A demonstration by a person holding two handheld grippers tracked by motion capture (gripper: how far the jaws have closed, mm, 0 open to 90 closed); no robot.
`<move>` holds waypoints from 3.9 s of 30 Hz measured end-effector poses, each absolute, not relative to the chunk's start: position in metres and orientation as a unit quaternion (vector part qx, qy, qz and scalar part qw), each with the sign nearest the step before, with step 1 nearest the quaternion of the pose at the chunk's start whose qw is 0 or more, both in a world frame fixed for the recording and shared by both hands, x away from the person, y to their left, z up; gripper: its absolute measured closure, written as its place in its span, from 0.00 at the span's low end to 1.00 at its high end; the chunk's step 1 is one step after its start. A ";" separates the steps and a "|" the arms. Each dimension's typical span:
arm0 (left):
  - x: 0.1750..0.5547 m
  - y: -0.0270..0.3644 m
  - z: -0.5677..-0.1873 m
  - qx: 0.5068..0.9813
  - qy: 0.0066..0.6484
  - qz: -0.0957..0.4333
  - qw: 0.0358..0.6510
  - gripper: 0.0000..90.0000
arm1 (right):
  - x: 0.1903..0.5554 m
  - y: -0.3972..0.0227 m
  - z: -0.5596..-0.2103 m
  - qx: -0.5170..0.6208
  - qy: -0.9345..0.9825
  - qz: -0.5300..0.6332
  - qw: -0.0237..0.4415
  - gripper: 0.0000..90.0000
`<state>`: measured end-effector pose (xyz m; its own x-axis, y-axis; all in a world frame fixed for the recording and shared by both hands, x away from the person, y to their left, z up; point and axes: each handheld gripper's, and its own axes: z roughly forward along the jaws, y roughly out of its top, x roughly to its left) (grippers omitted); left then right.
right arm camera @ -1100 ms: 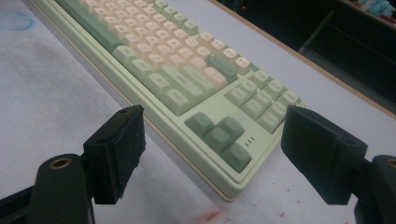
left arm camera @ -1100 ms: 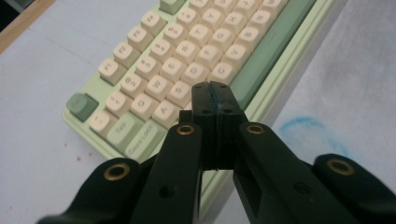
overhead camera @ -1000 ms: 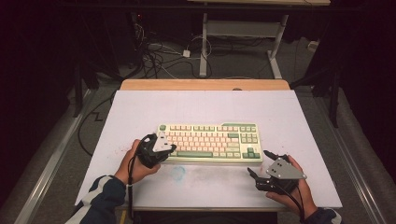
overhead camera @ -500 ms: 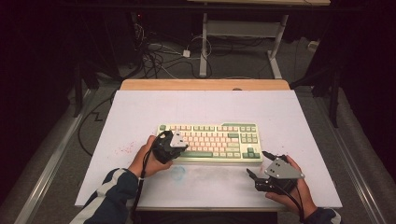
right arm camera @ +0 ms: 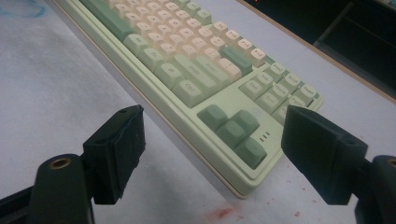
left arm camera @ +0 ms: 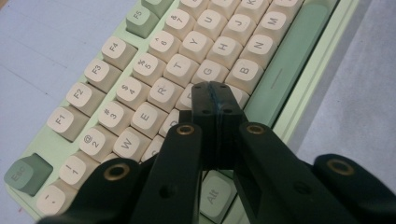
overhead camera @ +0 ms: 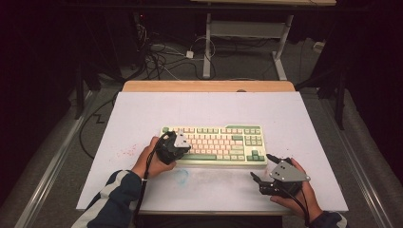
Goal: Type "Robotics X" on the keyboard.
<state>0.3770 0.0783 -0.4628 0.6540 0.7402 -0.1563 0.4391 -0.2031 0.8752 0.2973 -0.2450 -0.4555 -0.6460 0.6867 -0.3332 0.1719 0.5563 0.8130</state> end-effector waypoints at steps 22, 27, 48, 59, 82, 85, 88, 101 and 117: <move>0.368 0.106 -0.445 0.715 0.375 0.183 0.562 0.72 | 0.298 -0.248 -0.452 0.280 0.808 0.396 0.335 0.26; 0.357 0.120 -0.449 0.704 0.366 0.222 0.567 0.53 | 0.302 -0.252 -0.453 0.292 0.804 0.400 0.329 0.26; 0.326 0.169 -0.474 0.680 0.408 0.263 0.549 0.21 | 0.306 -0.258 -0.453 0.315 0.789 0.398 0.346 0.26; 0.322 0.178 -0.474 0.679 0.428 0.258 0.537 0.36 | 0.306 -0.257 -0.453 0.314 0.789 0.394 0.350 0.26; 0.332 0.173 -0.464 0.697 0.443 0.199 0.527 0.97 | 0.306 -0.255 -0.453 0.309 0.797 0.389 0.344 0.26; 0.335 0.168 -0.463 0.700 0.443 0.194 0.525 0.97 | 0.306 -0.254 -0.454 0.310 0.797 0.389 0.343 0.26; 0.339 0.163 -0.462 0.704 0.442 0.189 0.522 0.97 | 0.305 -0.253 -0.454 0.308 0.799 0.387 0.342 0.26; 0.359 0.136 -0.453 0.713 0.427 0.174 0.528 0.97 | 0.306 -0.252 -0.455 0.307 0.801 0.386 0.340 0.26; 0.380 0.105 -0.458 0.735 0.417 0.162 0.510 0.97 | 0.307 -0.251 -0.457 0.301 0.806 0.387 0.331 0.26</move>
